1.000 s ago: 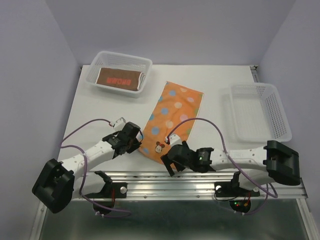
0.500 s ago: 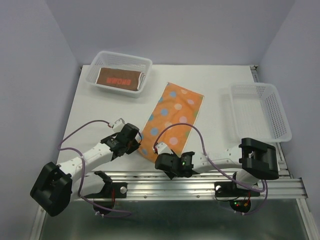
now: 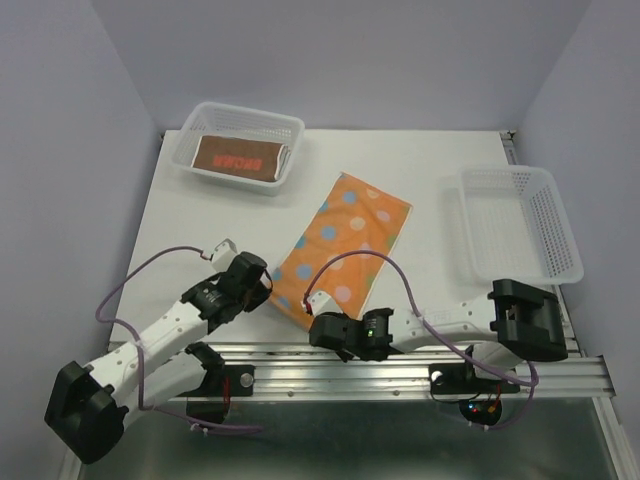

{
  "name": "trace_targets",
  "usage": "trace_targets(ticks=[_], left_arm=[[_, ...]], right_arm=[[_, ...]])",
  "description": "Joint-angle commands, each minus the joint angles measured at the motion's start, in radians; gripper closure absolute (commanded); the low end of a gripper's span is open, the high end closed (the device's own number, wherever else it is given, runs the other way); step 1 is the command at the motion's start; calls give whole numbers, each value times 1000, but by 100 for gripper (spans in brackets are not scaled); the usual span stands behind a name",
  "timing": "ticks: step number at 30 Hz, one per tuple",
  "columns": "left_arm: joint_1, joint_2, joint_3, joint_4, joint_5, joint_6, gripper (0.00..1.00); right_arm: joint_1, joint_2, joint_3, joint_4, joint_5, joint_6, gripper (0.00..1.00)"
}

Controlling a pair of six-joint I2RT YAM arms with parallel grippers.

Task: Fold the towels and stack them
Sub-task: Fold the towel

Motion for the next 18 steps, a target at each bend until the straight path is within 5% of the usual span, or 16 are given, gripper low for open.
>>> trace_targets(ticks=[1, 9, 18], left_arm=[[-1, -140, 23, -90, -66, -44, 100], [-1, -181, 64, -58, -91, -26, 100], [-1, 114, 313, 123, -166, 85, 100]], right_arm=[[13, -102, 19, 45, -71, -17, 96], [10, -231, 21, 49, -49, -12, 99], [-226, -281, 84, -40, 125, 0, 98]])
